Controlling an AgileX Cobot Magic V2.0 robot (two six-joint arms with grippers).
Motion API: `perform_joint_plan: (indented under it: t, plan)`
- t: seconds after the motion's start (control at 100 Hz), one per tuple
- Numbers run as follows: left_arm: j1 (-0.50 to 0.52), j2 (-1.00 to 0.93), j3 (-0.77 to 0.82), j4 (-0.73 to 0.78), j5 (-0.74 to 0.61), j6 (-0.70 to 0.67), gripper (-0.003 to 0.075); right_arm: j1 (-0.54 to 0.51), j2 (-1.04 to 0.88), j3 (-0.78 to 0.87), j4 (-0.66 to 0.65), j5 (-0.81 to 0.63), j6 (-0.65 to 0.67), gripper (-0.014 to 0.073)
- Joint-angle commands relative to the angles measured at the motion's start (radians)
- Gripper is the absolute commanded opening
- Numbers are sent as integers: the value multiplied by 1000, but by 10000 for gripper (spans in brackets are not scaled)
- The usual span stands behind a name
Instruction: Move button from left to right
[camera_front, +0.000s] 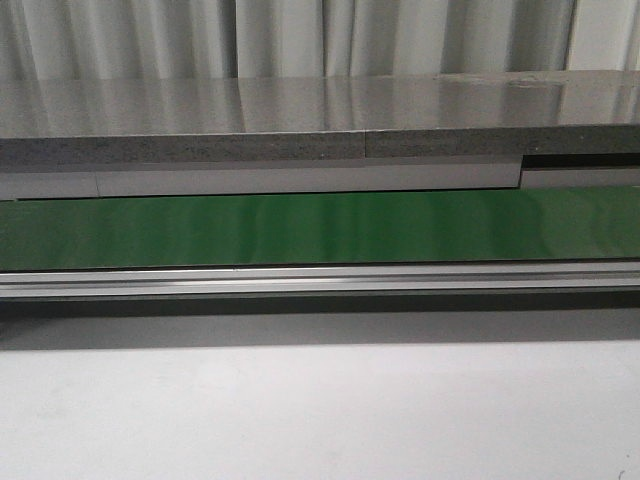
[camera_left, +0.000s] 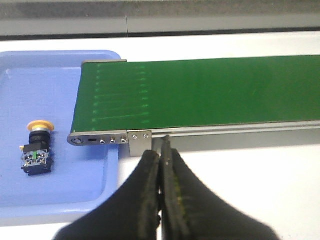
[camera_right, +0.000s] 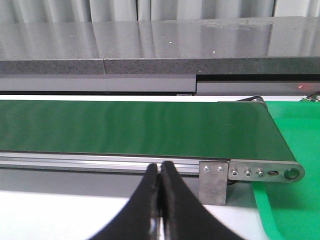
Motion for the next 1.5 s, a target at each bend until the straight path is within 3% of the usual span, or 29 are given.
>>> perform_joint_plan:
  t: [0.0, 0.45, 0.52, 0.61, 0.78, 0.85, 1.22, 1.34, 1.49]
  plan:
    - [-9, 73, -72, -4, -31, -13, -20, 2, 0, -15, 0, -88, 0, -67]
    - [-9, 145, -75, -4, -38, -13, -18, 2, 0, -15, 0, -88, 0, -67]
    - [-9, 145, -75, -4, -31, -13, 18, 2, 0, -15, 0, -88, 0, -67]
    - [-9, 145, -75, -4, -22, -13, 151, 2, 0, -15, 0, -88, 0, -67]
    - [-9, 145, -75, -4, -16, -13, 559, 2, 0, -15, 0, -88, 0, -67]
    - [-9, 145, -75, -4, -22, -13, 645, 2, 0, -15, 0, -88, 0, -67]
    - [18, 182, -139, 51, -16, -64, 652, 2, 0, -15, 0, -88, 0, -67]
    - [79, 275, -221, 153, 43, -96, 652, 2, 0, -15, 0, -88, 0, -67]
    - [212, 419, -320, 166, 78, -93, 652, 2, 0, -15, 0, -88, 0, -67]
